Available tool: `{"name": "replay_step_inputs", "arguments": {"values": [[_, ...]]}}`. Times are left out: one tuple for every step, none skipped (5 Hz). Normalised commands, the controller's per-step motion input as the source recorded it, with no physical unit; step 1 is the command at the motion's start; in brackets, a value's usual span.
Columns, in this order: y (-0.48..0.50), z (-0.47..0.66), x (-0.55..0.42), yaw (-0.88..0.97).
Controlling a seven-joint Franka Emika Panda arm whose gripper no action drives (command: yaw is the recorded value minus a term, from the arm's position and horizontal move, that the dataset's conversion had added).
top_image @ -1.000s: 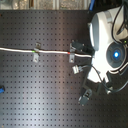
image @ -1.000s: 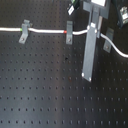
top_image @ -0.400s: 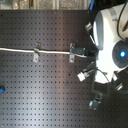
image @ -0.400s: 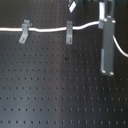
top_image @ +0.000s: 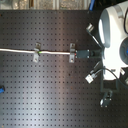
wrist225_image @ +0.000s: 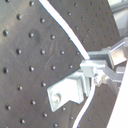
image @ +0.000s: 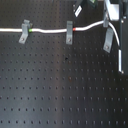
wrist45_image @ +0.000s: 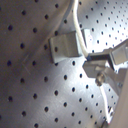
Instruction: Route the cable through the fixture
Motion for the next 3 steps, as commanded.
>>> {"name": "replay_step_inputs", "arguments": {"values": [[-0.004,0.04,-0.242,0.03],[0.099,0.01,-0.279,0.19],[0.007,0.52,0.005,-0.10]]}}
